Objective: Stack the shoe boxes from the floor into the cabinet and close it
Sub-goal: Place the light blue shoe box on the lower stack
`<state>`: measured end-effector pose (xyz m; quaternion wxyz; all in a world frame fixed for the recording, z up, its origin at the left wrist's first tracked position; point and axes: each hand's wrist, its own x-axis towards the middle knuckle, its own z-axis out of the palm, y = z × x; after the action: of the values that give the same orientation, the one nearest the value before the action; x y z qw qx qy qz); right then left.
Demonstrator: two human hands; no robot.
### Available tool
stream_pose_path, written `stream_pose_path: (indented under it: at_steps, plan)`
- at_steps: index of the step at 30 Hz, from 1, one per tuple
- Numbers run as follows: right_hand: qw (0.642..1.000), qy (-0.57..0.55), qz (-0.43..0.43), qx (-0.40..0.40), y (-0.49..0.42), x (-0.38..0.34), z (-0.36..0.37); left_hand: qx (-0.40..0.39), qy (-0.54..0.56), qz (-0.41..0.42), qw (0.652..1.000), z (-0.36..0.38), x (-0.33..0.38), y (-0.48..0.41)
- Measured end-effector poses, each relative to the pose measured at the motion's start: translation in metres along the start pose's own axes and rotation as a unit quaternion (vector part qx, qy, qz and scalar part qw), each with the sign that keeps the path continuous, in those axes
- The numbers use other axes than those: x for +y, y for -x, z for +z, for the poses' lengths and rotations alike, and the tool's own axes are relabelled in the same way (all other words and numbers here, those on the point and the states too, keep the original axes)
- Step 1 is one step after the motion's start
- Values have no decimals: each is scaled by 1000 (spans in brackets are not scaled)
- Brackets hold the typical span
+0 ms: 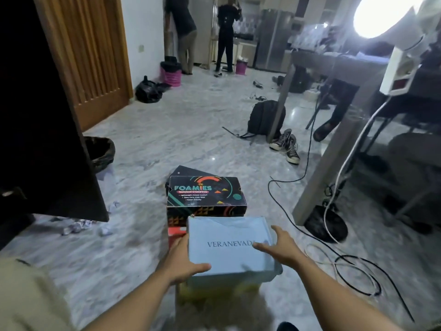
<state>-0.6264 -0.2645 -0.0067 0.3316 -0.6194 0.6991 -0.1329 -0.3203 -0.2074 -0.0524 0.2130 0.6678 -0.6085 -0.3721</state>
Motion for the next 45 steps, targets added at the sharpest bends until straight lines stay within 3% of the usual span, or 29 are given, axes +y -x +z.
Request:
stream_pose_path:
  at_steps: [4, 9, 13, 30, 37, 45]
  plan:
    - [996, -72, -6, -46, -7, 42, 9, 33, 24, 8, 999, 20, -14, 7]
    - [982, -148, -92, -70, -3, 65, 25, 32, 39, 1, 999, 36, -32, 8]
    - [983, -121, -130, -49, 1, 68, 32, 35, 62, 20, 997, 43, -40, 1]
    - [988, -110, -111, 16, -1, 74, 56, 81, 80, 48, 992, 40, -43, 10]
    - [979, -75, -190, 18, 20, 19, 79, 137, 16, 29, 990, -14, -67, 59]
    - [938, -115, -325, 39, 39, -147, 66, 267, -24, 47, 962, -175, -39, 120]
